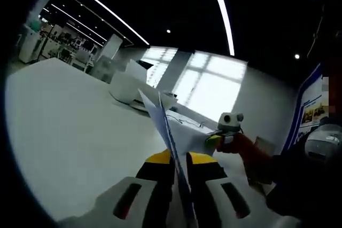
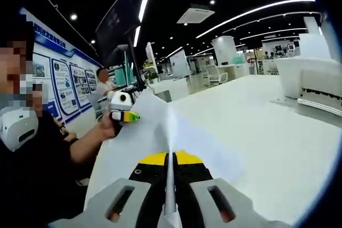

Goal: Organize the stack of printing papers by aligning and flattening the scattered papers on the table

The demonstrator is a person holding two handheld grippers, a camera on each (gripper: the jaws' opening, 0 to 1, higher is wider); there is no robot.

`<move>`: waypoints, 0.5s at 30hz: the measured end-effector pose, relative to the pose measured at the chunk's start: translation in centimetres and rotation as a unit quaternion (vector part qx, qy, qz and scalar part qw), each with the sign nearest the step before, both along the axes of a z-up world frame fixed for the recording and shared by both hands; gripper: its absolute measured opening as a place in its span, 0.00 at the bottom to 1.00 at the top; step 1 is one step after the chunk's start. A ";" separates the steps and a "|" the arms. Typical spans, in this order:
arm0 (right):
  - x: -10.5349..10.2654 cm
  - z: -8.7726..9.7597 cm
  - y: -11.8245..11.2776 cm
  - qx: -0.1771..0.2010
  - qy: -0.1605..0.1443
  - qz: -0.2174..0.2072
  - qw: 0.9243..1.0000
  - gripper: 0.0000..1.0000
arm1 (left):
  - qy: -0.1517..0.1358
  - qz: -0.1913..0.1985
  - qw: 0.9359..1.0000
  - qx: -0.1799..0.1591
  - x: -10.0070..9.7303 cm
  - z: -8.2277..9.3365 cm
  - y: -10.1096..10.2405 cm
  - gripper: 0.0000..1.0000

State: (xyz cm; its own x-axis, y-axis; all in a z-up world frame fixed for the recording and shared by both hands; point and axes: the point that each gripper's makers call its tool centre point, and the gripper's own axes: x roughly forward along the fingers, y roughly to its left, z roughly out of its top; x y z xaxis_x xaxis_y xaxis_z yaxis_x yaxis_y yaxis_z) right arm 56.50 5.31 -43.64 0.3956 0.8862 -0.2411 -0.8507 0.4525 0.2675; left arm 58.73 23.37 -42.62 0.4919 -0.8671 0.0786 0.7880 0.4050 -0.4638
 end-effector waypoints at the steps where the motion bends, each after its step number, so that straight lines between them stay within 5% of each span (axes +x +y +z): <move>1: 0.0 0.0 -0.1 0.005 0.003 -0.001 1.000 0.01 | -0.001 0.000 1.000 -0.001 0.0 0.0 0.0 0.17; 15: -0.4 0.4 0.7 0.040 -0.002 0.011 0.999 0.01 | -0.005 -0.008 1.000 -0.001 -0.4 0.2 -0.5 0.23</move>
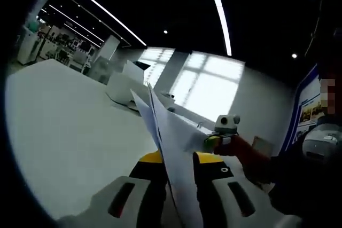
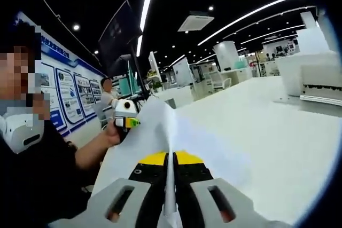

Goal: Organize the stack of printing papers by aligning and flattening the scattered papers on the table

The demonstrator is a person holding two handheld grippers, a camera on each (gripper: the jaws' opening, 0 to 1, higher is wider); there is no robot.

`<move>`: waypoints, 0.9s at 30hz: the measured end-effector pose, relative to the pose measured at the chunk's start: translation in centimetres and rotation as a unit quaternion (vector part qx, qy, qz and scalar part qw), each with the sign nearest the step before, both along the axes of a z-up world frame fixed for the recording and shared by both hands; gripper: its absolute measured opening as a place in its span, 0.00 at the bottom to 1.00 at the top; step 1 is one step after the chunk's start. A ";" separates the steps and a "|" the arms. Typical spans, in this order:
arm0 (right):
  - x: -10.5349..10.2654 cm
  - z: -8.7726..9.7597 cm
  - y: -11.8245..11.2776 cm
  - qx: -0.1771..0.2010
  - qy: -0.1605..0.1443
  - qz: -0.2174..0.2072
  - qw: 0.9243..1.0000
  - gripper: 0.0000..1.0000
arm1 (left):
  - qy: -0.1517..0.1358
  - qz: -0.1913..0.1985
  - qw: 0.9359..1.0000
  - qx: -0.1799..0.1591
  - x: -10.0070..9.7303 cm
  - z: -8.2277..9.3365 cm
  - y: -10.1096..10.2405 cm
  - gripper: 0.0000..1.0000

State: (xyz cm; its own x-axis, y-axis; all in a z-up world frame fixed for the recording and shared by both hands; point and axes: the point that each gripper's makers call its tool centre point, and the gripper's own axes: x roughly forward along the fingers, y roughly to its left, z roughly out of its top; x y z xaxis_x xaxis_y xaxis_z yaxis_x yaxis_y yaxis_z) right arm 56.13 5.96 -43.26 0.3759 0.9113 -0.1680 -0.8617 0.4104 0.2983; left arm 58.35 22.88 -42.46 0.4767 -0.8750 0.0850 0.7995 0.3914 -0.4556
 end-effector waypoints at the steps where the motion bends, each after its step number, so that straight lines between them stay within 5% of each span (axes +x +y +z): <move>1: 0.0 -0.1 0.1 -0.003 -0.001 0.003 1.000 0.01 | 0.000 0.000 1.000 0.000 0.0 0.0 0.0 0.23; 6: 0.1 -0.7 0.2 -0.027 -0.010 0.004 1.000 0.05 | -0.014 -0.001 1.000 0.023 -0.1 -0.4 0.0 0.08; 17: 1.2 -0.5 -1.4 -0.048 -0.047 -0.040 0.997 0.18 | -0.027 -0.006 0.999 0.029 -0.4 -0.2 0.0 0.06; 23: 2.6 0.3 -3.7 -0.062 -0.086 -0.097 0.990 0.33 | -0.035 -0.006 0.999 0.022 -0.5 0.2 0.3 0.06; 27: 3.7 -0.1 -5.1 -0.059 -0.082 -0.134 0.986 0.51 | -0.049 -0.008 0.999 0.019 -0.8 0.6 0.4 0.06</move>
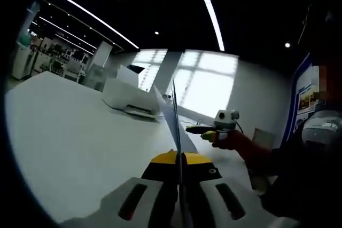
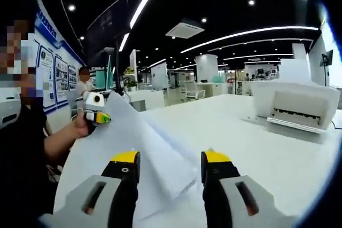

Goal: Organize the stack of printing papers by aligning and flattening the scattered papers on the table

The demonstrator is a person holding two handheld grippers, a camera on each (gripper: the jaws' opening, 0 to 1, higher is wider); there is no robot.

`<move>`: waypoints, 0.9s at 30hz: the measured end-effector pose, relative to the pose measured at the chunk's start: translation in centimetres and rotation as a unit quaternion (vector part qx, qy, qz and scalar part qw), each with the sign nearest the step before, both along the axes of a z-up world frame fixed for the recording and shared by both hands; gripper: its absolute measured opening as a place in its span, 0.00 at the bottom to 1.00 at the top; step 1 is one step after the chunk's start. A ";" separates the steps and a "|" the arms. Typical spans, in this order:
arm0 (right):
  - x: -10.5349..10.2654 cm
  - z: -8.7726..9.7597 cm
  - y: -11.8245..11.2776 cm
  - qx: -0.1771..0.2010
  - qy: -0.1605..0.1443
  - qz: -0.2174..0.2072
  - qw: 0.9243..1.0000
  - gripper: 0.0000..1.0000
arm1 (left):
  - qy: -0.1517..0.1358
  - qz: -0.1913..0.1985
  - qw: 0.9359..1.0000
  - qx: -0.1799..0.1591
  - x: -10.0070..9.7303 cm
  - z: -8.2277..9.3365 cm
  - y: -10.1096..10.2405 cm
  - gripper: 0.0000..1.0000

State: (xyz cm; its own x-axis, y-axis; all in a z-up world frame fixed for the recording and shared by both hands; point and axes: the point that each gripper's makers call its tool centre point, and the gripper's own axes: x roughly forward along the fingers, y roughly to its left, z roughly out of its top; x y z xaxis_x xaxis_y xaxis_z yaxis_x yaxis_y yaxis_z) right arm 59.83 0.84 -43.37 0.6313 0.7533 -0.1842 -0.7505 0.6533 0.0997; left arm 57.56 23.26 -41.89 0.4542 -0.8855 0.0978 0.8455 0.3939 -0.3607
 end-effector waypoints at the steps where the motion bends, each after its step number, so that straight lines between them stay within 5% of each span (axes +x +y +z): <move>1: 0.1 -0.1 -0.1 0.001 0.002 -0.004 1.000 0.55 | -0.004 0.000 1.000 -0.002 0.0 0.1 0.1 0.06; 6: 0.5 -1.5 0.0 0.012 0.028 -0.001 1.000 0.69 | -0.041 -0.005 0.999 -0.006 -0.8 1.2 0.1 0.06; 12: -0.1 -2.2 1.5 0.060 0.074 0.042 0.995 0.65 | -0.077 -0.018 0.997 -0.017 -1.7 2.4 -0.1 0.06; 19: -0.8 -3.4 2.4 0.093 0.141 0.068 0.983 0.48 | -0.081 -0.024 0.996 -0.016 -2.1 2.5 -0.4 0.06; 23: -0.9 -2.7 2.3 0.136 0.172 0.069 0.973 0.22 | -0.081 -0.024 0.996 -0.021 -2.1 2.7 -0.3 0.06; 27: -1.7 -1.3 2.2 0.168 0.154 0.100 0.969 0.02 | -0.072 -0.019 0.997 -0.032 -1.8 2.7 0.1 0.06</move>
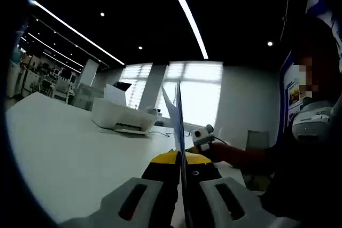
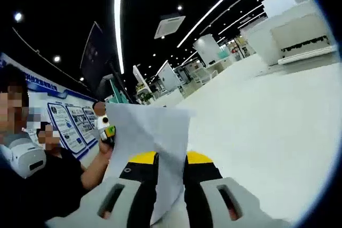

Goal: Organize the stack of printing papers by aligning and flattening the scattered papers on the table

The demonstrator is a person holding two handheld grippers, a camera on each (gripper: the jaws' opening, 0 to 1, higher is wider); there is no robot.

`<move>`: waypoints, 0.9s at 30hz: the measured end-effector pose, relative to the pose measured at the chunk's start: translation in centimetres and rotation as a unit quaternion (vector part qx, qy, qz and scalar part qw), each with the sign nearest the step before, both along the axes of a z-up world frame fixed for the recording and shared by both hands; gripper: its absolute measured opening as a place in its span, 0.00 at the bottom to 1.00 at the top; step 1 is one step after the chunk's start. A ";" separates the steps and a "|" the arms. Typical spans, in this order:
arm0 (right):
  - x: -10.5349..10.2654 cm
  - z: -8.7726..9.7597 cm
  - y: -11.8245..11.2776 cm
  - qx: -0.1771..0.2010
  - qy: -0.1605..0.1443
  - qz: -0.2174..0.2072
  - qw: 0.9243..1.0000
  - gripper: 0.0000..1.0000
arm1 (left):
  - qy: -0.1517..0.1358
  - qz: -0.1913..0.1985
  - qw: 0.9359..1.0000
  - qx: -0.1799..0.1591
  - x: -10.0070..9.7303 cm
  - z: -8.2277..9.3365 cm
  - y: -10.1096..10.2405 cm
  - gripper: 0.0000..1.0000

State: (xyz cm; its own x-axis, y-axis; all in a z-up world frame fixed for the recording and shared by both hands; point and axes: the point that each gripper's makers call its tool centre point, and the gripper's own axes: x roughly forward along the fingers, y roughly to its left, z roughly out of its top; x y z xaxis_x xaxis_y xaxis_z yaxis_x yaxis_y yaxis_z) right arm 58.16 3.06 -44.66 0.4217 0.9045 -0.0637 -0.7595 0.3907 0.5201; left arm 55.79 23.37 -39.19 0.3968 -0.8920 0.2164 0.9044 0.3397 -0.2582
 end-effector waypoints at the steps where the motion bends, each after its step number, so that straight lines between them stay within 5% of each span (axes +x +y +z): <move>1: -0.3 0.1 0.1 -0.002 -0.006 0.003 1.000 0.00 | 0.004 0.002 1.000 0.003 0.1 -0.2 -0.1 0.06; 11: -0.8 1.7 -0.4 -0.004 -0.069 -0.013 0.998 0.00 | 0.028 0.010 1.000 0.004 0.9 -0.8 -0.1 0.06; 18: -1.1 8.9 -2.1 -0.001 -0.174 0.000 0.985 0.00 | -0.007 0.010 1.000 -0.010 1.1 2.9 -1.0 0.06; 20: -0.9 10.9 -2.8 0.000 -0.198 0.001 0.980 0.00 | -0.033 0.003 0.999 -0.003 1.3 5.3 -2.1 0.06; 27: 0.0 15.4 -5.9 0.006 -0.254 -0.010 0.967 0.00 | -0.070 -0.012 0.997 0.024 2.9 8.2 -5.6 0.06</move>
